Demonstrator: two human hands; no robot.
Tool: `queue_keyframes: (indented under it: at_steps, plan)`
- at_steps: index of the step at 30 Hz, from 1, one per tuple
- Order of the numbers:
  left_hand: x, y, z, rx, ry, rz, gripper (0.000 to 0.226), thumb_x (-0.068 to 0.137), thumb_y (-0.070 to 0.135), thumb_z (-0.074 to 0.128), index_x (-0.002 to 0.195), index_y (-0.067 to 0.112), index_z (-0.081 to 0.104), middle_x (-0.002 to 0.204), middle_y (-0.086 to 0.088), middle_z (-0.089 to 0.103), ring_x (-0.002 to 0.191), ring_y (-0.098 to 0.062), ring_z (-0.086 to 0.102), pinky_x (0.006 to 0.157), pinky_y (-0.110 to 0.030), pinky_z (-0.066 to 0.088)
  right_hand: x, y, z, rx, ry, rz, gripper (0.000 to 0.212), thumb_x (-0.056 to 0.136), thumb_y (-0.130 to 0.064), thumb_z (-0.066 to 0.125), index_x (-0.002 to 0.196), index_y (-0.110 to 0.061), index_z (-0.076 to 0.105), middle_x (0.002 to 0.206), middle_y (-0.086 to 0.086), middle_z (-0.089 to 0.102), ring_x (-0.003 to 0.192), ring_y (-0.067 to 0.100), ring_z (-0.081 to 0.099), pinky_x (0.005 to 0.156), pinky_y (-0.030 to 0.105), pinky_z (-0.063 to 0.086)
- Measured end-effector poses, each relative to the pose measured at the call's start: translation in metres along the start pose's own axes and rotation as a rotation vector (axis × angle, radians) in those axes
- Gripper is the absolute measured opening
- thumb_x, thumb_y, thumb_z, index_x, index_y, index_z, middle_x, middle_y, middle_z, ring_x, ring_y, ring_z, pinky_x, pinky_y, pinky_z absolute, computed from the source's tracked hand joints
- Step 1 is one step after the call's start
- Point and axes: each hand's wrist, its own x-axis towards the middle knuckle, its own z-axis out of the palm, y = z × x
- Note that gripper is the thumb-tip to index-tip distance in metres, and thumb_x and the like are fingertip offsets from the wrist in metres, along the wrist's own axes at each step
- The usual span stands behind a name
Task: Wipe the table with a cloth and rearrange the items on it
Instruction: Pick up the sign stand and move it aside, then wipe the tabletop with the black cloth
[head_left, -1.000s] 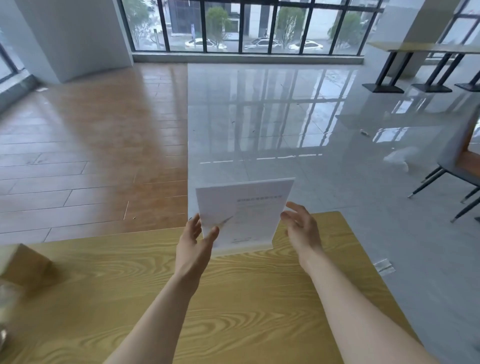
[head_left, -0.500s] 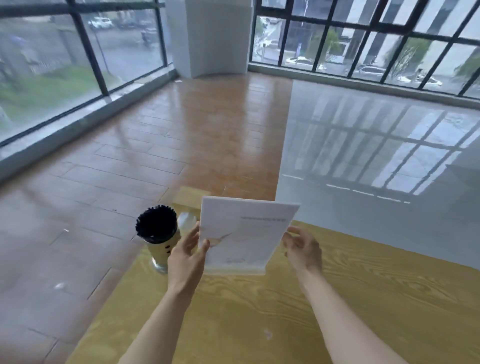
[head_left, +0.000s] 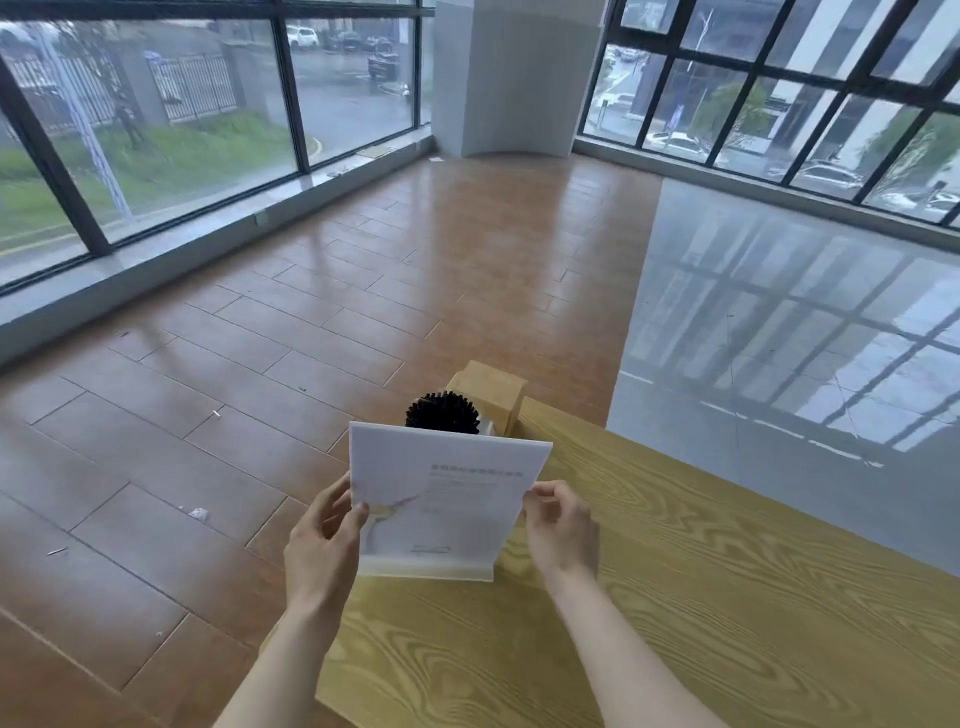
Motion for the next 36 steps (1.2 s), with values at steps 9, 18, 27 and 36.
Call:
queue_keyframes:
  at_steps: [9, 18, 27, 36]
  plan:
    - [0.016, -0.015, -0.018, -0.023, 0.064, -0.050, 0.031, 0.092, 0.024, 0.066, 0.109, 0.049, 0.064, 0.122, 0.005, 0.068, 0.114, -0.019, 0.063, 0.102, -0.053, 0.050, -0.010, -0.001, 0.028, -0.033, -0.049, -0.065, 0.011, 0.093, -0.031, 0.061, 0.088, -0.028, 0.070, 0.083, -0.008, 0.073, 0.079, 0.017, 0.069, 0.069, 0.041, 0.058]
    - [0.012, -0.026, -0.007, 0.007, 0.053, -0.058, 0.070, 0.070, 0.047, 0.064, 0.139, 0.041, 0.049, 0.141, 0.007, 0.059, 0.131, -0.016, 0.055, 0.110, -0.053, 0.045, -0.013, 0.009, 0.023, -0.017, -0.121, -0.052, 0.011, 0.092, -0.034, 0.060, 0.094, -0.029, 0.070, 0.084, -0.008, 0.073, 0.087, 0.018, 0.068, 0.070, 0.036, 0.056]
    - [-0.002, -0.052, 0.008, 0.186, 0.134, -0.004, 0.083, 0.088, 0.033, 0.065, 0.158, 0.022, 0.023, 0.160, -0.004, 0.039, 0.146, -0.021, 0.041, 0.118, -0.050, 0.034, -0.025, 0.051, -0.014, -0.019, -0.020, 0.032, 0.012, 0.093, -0.031, 0.061, 0.100, -0.027, 0.070, 0.089, -0.009, 0.073, 0.082, 0.010, 0.068, 0.065, 0.026, 0.048]
    - [-0.085, -0.099, 0.065, 0.528, 0.051, 0.174, 0.055, 0.093, 0.019, 0.066, 0.144, 0.010, 0.048, 0.139, -0.022, 0.052, 0.128, -0.044, 0.049, 0.100, -0.056, 0.040, -0.063, 0.177, -0.108, -0.237, 0.288, 0.188, 0.010, 0.097, -0.039, 0.056, 0.097, -0.034, 0.065, 0.100, -0.011, 0.069, 0.087, 0.013, 0.063, 0.062, 0.030, 0.052]
